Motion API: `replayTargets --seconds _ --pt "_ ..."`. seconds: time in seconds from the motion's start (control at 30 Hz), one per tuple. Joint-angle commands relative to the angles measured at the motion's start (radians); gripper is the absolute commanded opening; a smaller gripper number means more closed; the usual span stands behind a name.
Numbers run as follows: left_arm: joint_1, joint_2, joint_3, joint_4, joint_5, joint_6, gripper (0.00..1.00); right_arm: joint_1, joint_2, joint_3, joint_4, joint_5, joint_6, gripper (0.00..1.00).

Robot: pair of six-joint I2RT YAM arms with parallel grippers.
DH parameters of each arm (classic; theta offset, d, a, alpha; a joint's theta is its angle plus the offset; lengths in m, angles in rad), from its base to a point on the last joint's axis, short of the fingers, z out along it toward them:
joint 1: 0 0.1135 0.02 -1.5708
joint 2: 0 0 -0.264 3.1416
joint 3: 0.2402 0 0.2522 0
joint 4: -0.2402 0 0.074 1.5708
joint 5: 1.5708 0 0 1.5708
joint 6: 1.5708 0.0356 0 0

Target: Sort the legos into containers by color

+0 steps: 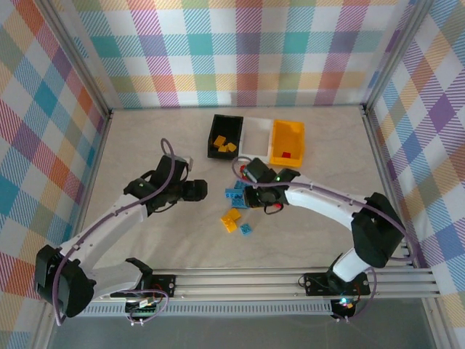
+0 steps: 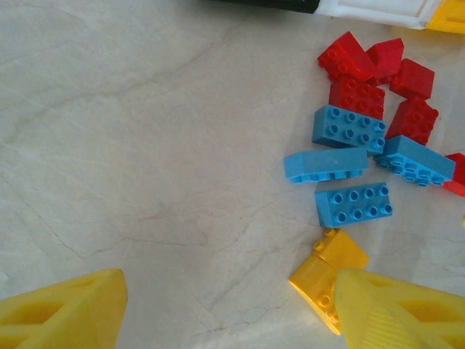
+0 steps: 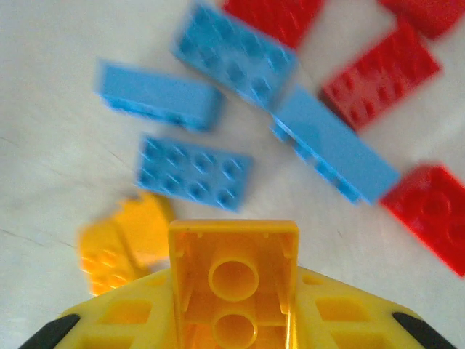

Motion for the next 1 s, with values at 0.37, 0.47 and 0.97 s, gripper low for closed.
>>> replayTargets --seconds 0.37,0.47,0.97 --pt "-0.028 -0.167 -0.171 -0.022 0.096 -0.132 0.76 -0.17 0.583 0.817 -0.005 -0.172 -0.247 0.32" --pt "-0.04 -0.176 -0.2 -0.017 0.103 -0.152 0.76 -0.183 0.738 1.024 -0.037 -0.195 -0.252 0.32" --pt "-0.059 -0.211 -0.244 -0.045 0.113 -0.179 0.76 -0.242 1.002 1.338 -0.082 -0.254 -0.229 0.41"
